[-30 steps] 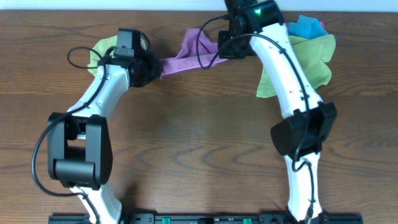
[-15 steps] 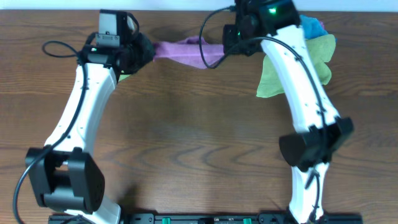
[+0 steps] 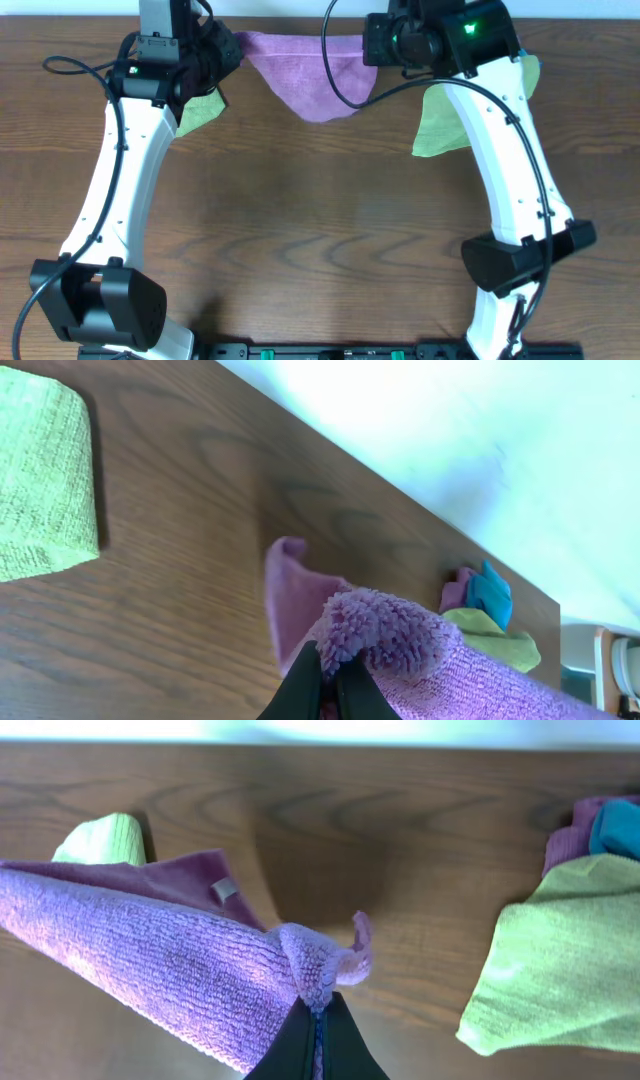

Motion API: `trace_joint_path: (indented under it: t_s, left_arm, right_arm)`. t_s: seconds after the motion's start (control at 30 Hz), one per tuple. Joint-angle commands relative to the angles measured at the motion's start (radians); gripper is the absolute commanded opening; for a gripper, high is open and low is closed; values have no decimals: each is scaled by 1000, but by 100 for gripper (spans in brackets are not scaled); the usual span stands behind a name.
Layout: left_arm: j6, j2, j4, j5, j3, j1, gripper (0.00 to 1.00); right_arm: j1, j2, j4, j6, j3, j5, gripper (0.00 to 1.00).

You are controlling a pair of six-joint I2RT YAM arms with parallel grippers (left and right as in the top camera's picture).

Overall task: Fold the cloth
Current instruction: 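Stretch the purple cloth between both grippers, pulling apart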

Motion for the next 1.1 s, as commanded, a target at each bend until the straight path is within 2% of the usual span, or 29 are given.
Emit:
trace_joint_path:
  t_s: [0.0, 0.2, 0.63, 0.83, 1.07]
  left_arm:
    - [-11, 2, -1, -83, 25, 14, 6]
    - [-7, 63, 33, -116, 25, 14, 6]
    - [28, 225, 249, -119, 28, 18, 6]
    - [79, 237, 198, -109, 28, 18, 6]
    - [145, 222, 34, -57, 28, 18, 6]
  right_arm:
    - [-5, 28, 16, -13, -1, 60, 1]
    - [-20, 98, 106, -33, -1, 92, 1]
    - [-69, 209, 373, -95, -1, 95, 1]
    - [-66, 211, 323, -110, -1, 93, 1]
    - [-47, 211, 129, -110, -1, 90, 1]
